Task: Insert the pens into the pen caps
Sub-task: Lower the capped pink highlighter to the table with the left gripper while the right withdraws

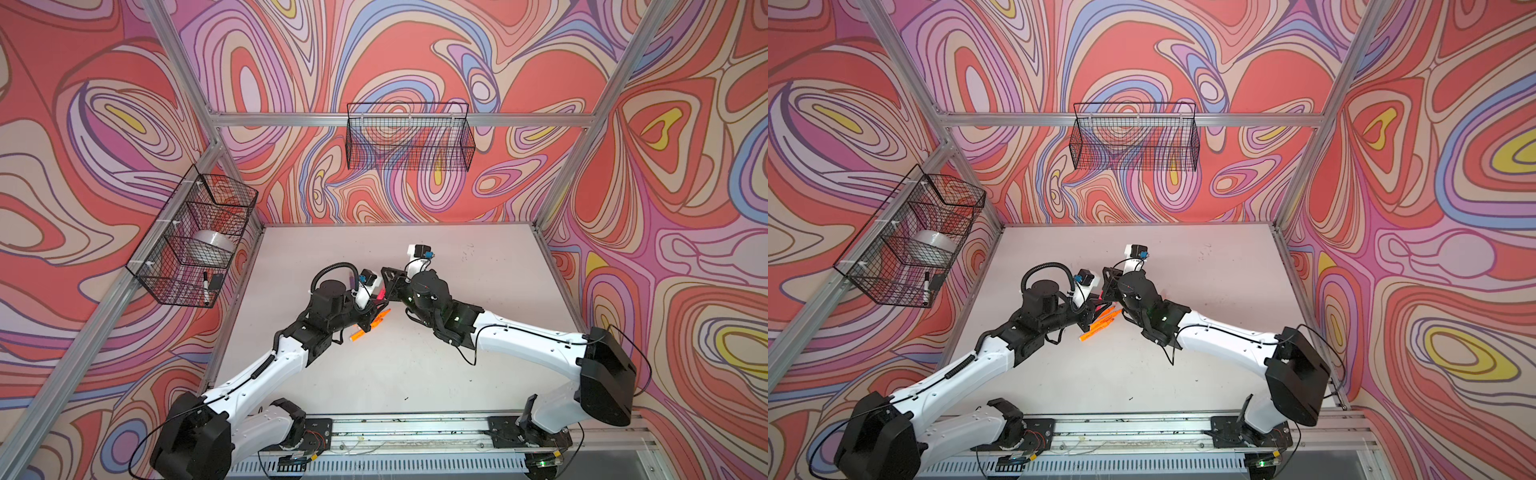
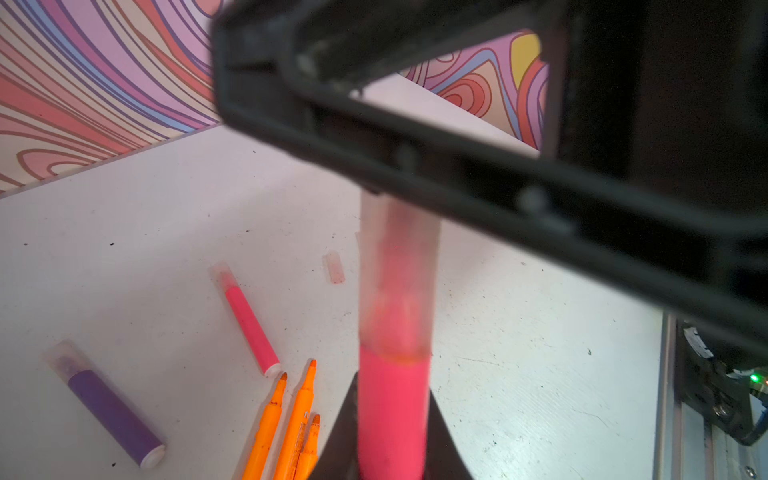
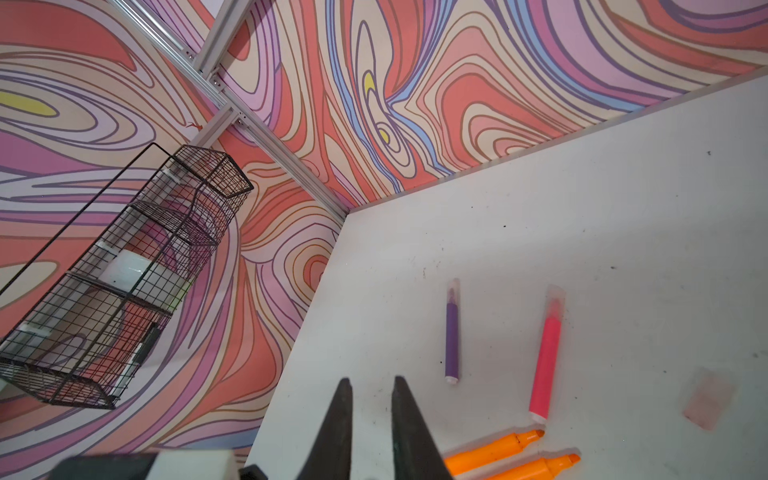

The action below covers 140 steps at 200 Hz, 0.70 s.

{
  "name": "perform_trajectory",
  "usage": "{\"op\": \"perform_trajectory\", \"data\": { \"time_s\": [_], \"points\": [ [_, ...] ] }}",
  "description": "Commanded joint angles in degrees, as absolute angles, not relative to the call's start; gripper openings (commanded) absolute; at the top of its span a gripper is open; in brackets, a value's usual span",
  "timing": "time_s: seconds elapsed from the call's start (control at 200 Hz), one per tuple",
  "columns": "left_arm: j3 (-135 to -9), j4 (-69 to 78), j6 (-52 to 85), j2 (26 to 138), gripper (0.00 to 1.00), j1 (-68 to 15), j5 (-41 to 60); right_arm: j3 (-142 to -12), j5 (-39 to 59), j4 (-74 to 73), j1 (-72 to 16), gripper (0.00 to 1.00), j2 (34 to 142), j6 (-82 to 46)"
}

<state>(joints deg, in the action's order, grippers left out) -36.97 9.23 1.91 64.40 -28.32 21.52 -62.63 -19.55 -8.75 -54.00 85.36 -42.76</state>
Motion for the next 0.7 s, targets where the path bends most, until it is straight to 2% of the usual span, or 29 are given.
{"op": "perform_trajectory", "data": {
  "time_s": [0.0,0.075,0.265,0.421,0.571,0.696],
  "points": [
    [-37.3,15.2,7.4,66.3,0.00,-24.7,9.2,-61.0,-25.0,7.0,-51.5,0.33,79.1,-40.5],
    [-38.0,13.5,8.7,69.0,0.00,-24.6,6.2,-61.0,-28.8,10.6,-50.4,0.42,77.0,-40.1],
    [-44.1,10.1,12.5,80.6,0.00,-22.8,5.4,-54.9,-31.6,13.4,-47.9,0.52,71.4,-41.5],
    [-53.6,1.8,15.0,91.4,0.00,-22.4,1.4,-50.1,-28.4,13.1,-44.4,0.61,69.9,-41.8],
    [-58.0,-2.3,16.3,95.9,0.00,-21.9,-1.3,-47.4,-27.0,12.5,-40.6,0.68,70.3,-41.1],
    [-62.7,-7.2,16.4,100.0,0.00,-21.8,-0.7,-46.4,-23.4,11.3,-37.8,0.68,71.3,-41.0]
  ]
}}
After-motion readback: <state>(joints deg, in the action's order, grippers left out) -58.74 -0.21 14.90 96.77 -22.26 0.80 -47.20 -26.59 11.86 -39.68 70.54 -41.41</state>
